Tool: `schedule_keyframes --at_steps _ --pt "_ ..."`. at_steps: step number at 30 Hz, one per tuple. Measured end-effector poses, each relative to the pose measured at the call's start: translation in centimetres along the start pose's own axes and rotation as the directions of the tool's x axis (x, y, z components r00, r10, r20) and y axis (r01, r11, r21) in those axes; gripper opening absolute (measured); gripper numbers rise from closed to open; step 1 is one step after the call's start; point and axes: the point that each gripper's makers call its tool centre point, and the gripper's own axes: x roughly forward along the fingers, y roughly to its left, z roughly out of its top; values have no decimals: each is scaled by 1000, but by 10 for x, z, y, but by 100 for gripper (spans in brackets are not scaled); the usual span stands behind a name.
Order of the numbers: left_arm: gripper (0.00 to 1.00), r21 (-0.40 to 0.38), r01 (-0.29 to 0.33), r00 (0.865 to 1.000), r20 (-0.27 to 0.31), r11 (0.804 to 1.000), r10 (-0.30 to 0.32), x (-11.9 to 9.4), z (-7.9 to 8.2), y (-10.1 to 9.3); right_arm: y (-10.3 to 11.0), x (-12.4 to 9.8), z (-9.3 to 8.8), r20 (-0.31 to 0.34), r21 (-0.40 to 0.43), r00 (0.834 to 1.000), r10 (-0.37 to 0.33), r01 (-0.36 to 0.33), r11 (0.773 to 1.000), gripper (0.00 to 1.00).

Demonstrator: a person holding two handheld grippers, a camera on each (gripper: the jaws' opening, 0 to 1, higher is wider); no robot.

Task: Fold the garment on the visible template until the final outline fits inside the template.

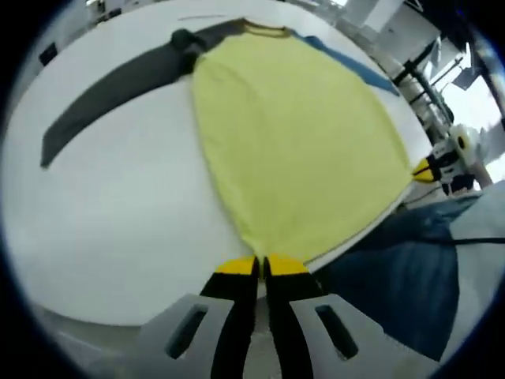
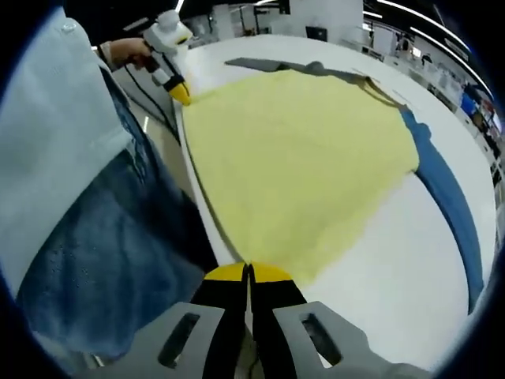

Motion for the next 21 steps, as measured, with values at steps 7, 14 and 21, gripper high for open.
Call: schedule_keyframes --at_steps 7,14,21 --pt "2 25 6 1000 -6 1000 -5 2 -1 3 -1 0 1 19 34 1000 -7 6 999 2" --pt "4 50 -11 1000 -1 999 11 3 0 9 -3 -5 2 55 71 997 -49 45 996 4" --pt "8 85 -51 999 -2 995 51 1 0 10 -6 -17 5 97 131 990 -100 87 987 13"
